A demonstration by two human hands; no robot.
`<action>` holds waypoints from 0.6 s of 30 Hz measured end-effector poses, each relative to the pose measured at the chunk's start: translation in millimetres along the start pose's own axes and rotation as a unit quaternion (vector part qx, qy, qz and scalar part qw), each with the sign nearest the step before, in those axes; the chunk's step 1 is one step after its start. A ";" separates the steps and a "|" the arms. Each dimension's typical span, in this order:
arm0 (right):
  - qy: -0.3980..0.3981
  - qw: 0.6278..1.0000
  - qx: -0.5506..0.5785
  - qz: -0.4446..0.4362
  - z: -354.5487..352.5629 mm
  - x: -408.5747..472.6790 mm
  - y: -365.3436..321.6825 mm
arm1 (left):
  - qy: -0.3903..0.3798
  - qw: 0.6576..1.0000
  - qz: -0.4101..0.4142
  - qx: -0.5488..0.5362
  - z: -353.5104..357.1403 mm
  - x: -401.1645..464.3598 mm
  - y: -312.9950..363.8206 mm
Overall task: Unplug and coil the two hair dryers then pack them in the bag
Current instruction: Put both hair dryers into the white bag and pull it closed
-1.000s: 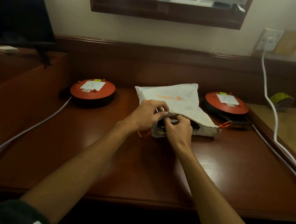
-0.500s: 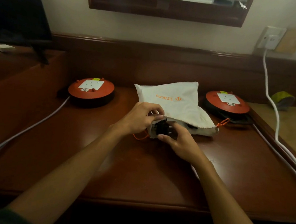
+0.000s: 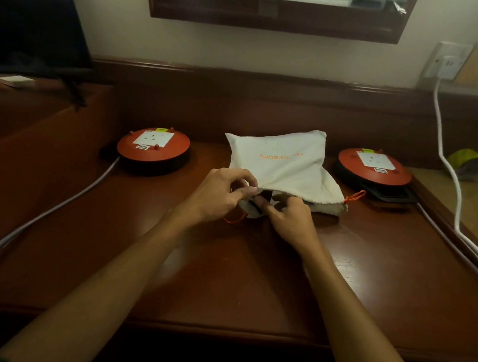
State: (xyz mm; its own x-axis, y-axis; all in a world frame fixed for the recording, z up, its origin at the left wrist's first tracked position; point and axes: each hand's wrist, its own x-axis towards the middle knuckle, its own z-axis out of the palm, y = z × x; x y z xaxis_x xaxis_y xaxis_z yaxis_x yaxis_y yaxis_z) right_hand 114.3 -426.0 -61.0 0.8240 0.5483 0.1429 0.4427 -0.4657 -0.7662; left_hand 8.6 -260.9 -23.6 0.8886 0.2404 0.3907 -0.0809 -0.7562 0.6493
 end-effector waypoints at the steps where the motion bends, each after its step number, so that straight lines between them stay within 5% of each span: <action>1: -0.028 1.000 -0.007 -0.006 -5.7 -2.4 2.2 | 0.011 1.000 -0.008 0.005 1.7 -5.1 -1.1; 3: -0.029 0.999 -0.023 -0.029 -21.9 -7.4 13.5 | 0.013 0.998 -0.056 0.020 10.2 -16.5 -4.2; 7: 0.195 0.966 -0.162 -0.040 -64.3 -7.1 44.5 | -0.037 0.969 -0.214 0.116 33.9 -30.0 -18.3; 10: 0.128 0.933 -0.334 0.021 -90.7 5.1 63.8 | -0.030 0.953 -0.222 0.204 44.2 -28.2 -23.8; 13: 0.100 0.919 -0.381 0.034 -105.0 12.7 81.3 | -0.021 0.964 -0.186 0.187 43.8 -23.3 -21.5; 18: 0.060 0.981 -0.181 -0.026 -124.7 7.9 84.6 | -0.036 0.975 -0.203 0.081 21.7 -19.9 -19.2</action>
State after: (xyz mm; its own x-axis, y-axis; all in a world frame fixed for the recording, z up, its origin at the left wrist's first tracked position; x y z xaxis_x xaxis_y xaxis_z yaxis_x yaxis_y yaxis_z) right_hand 202.4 -547.7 -46.6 0.8229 0.5025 0.2652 0.5642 -0.6670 -0.4866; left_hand 2.3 -264.4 -58.0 0.8619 0.5019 0.0725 0.3517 -0.6946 0.6276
